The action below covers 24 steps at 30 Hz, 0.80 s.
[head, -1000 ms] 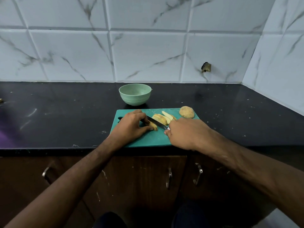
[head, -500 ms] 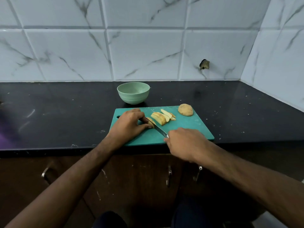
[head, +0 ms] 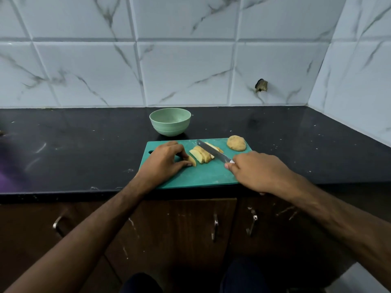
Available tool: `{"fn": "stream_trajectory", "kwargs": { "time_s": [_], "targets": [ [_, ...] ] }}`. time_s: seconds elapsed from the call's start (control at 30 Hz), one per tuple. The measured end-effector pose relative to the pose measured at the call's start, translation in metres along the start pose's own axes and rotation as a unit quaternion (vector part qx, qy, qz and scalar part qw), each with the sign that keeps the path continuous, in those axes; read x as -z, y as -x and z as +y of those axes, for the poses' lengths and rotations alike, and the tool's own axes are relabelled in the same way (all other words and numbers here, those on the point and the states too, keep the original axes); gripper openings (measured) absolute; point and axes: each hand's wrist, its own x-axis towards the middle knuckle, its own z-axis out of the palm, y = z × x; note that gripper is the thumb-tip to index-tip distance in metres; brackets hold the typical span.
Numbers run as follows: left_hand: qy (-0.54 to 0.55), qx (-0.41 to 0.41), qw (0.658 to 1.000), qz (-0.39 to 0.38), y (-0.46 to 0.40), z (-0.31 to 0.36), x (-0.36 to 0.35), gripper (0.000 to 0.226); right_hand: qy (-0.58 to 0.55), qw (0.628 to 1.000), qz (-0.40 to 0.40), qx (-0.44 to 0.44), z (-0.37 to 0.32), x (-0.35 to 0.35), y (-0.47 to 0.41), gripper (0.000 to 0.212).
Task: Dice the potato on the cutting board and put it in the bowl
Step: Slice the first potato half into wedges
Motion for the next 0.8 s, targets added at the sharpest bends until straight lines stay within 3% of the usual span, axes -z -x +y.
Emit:
{"fn": "stream_trajectory", "kwargs": {
  "time_s": [0.57, 0.7, 0.8],
  "targets": [
    [0.012, 0.004, 1.0, 0.001, 0.0, 0.0, 0.001, 0.016, 0.028, 0.998, -0.006, 0.048, -0.027, -0.013, -0.005, 0.042],
    [0.032, 0.017, 0.999, 0.031, 0.001, -0.001, 0.004, 0.03, 0.04, 0.998, 0.0, 0.05, -0.026, -0.015, -0.005, 0.042],
    [0.039, 0.02, 0.999, 0.013, 0.0, -0.002, 0.004, 0.031, 0.038, 0.998, -0.017, 0.042, -0.021, -0.016, -0.006, 0.041]
  ]
}}
